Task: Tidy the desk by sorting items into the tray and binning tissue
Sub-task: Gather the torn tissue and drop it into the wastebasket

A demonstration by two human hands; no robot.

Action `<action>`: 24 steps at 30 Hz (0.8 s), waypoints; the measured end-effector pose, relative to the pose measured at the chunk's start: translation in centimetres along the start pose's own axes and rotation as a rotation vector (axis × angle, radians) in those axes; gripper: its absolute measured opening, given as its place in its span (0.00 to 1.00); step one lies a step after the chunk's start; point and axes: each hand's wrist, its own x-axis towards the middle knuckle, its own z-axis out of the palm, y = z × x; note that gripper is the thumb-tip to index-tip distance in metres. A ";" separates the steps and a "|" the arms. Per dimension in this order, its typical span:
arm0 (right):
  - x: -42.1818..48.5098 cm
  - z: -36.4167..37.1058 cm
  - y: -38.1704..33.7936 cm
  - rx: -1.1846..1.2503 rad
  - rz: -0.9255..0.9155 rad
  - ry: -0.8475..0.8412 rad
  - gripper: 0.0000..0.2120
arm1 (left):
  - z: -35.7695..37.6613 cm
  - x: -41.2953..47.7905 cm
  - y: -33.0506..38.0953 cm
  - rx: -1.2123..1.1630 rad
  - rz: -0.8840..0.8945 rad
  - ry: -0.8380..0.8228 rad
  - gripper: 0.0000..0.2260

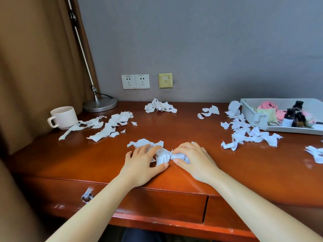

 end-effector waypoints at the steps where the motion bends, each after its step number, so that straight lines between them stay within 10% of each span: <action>1: 0.1 0.1 0.0 0.013 -0.009 0.012 0.14 | 0.0 0.1 0.1 -0.010 0.020 0.002 0.26; 11: -0.2 0.2 0.2 -0.125 0.040 0.076 0.09 | -0.3 -0.5 0.3 -0.217 0.038 0.133 0.15; 18: -0.1 0.3 -0.2 -0.107 0.042 0.012 0.33 | 0.2 -0.4 0.0 -0.276 0.028 0.198 0.14; 24: -0.3 0.2 -0.2 -0.100 -0.059 -0.003 0.21 | 0.4 -0.2 -0.2 -0.179 0.072 0.212 0.12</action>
